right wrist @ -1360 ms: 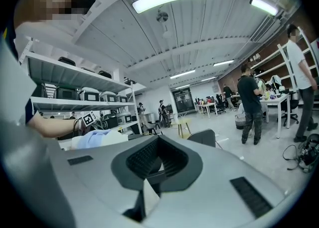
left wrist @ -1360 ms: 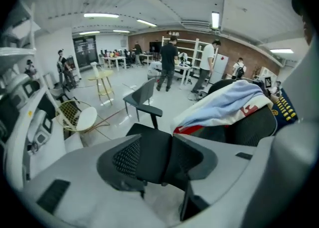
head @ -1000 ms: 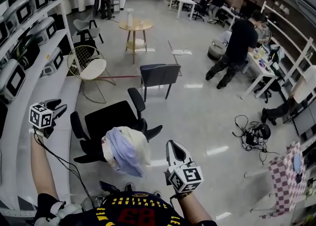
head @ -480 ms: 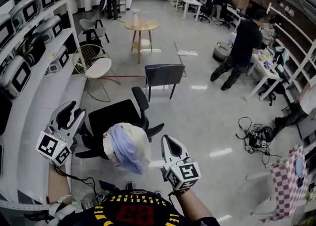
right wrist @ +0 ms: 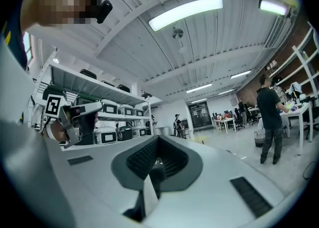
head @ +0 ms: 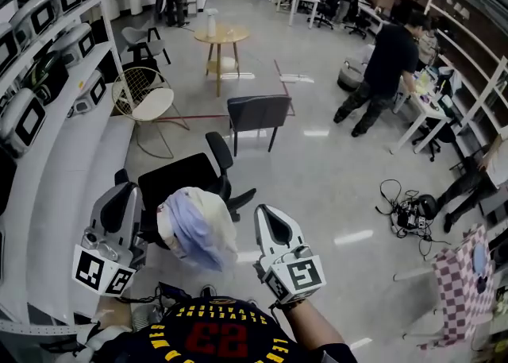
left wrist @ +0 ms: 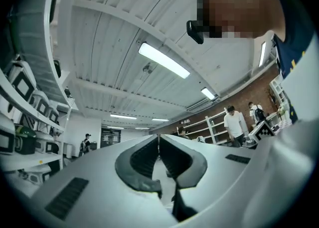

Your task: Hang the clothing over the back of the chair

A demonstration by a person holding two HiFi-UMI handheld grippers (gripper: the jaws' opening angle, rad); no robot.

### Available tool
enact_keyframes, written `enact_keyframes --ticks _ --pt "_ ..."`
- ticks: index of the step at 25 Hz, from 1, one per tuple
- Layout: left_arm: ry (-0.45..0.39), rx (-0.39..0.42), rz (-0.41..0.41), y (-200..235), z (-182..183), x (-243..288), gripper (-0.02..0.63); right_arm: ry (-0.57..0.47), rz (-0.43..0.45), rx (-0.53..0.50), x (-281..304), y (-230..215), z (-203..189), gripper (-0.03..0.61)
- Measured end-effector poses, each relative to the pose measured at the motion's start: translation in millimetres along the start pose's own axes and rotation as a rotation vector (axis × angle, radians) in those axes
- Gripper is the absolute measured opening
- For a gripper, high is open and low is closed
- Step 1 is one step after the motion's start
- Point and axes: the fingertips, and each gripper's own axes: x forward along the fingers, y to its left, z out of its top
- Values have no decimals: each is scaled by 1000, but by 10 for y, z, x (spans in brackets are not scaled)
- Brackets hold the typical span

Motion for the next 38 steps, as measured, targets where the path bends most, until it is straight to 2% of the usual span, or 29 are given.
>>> enact_keyframes --ticks 1,3,6,11,25,35,38 --pt "1 -18 -25 -99 -29 19 3 -7 -2 -4 -27 2 57 8" --pt "7 -27 -58 -270 -75 58 3 -21 -1 -10 -87 4 147 8" --pt "14 12 -66 -429 -108 95 3 -37 -6 -16 -133 -7 215 8" --pt "39 -3 -91 -602 -221 141 3 -50 8 -30 -151 9 217 8" --pt "62 -28 -62 -516 -321 104 3 -26 54 -91 -142 159 168 8" --pt "64 -56 -65 -514 -330 87 3 -33 50 -98 -162 170 184 8" --pt "80 -60 -69 -549 -346 64 3 -6 57 -84 -203 215 171 8"
